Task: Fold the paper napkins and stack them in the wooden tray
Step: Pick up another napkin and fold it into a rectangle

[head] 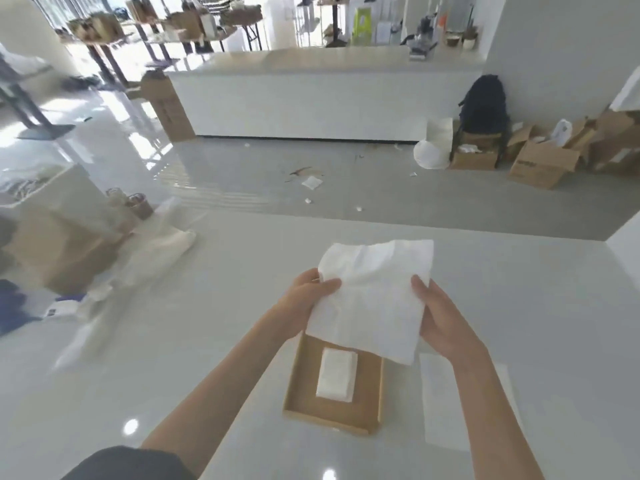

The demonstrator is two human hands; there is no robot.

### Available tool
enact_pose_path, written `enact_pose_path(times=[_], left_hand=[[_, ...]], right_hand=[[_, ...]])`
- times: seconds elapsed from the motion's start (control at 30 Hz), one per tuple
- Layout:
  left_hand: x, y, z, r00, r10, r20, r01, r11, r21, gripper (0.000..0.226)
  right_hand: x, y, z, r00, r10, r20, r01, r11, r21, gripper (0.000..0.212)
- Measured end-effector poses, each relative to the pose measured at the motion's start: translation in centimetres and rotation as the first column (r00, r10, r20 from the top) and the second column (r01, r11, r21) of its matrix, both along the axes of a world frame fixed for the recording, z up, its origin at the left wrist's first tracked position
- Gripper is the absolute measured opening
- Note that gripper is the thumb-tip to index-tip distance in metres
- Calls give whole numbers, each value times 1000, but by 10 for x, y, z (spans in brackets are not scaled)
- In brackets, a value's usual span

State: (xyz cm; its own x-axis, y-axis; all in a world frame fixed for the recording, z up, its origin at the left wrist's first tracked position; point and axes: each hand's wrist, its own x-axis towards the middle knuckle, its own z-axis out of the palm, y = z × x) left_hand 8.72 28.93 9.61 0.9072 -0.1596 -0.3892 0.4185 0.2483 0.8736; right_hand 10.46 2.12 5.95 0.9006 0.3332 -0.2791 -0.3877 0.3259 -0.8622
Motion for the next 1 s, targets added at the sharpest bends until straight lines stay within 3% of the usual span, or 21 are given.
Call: enact_pose_path(times=[0.1,0.17,0.27,0.37,0.47,0.67,1.0], left_hand=[[-8,32,13,996,9,85,-5,999,-41,12],[-11,50,16,996,28,88,-28,1000,-8,19],[-14,74,20,995,-1,104,4,1000,-28,22],[-14,85,29,985,-72,159,70,997,18,11],[-10,84,33,963,-125,238,115,992,55,20],[-1,67,45,920,-178,348,173,984,46,29],[36,53,106,916,-139,377,77,982,174,23]], right_hand=[[-5,33,22,988,152,6,-150,981,-122,51],[-8,52,31,994,107,31,-99,975,-197,44],[-8,62,47,998,-22,51,30,984,-174,38],[-7,56,62,995,29,95,-14,987,-161,38],[-4,45,70,991,71,116,-57,991,-119,39],[13,24,92,989,10,147,7,994,-111,30],[52,9,139,953,31,301,73,942,-327,18]])
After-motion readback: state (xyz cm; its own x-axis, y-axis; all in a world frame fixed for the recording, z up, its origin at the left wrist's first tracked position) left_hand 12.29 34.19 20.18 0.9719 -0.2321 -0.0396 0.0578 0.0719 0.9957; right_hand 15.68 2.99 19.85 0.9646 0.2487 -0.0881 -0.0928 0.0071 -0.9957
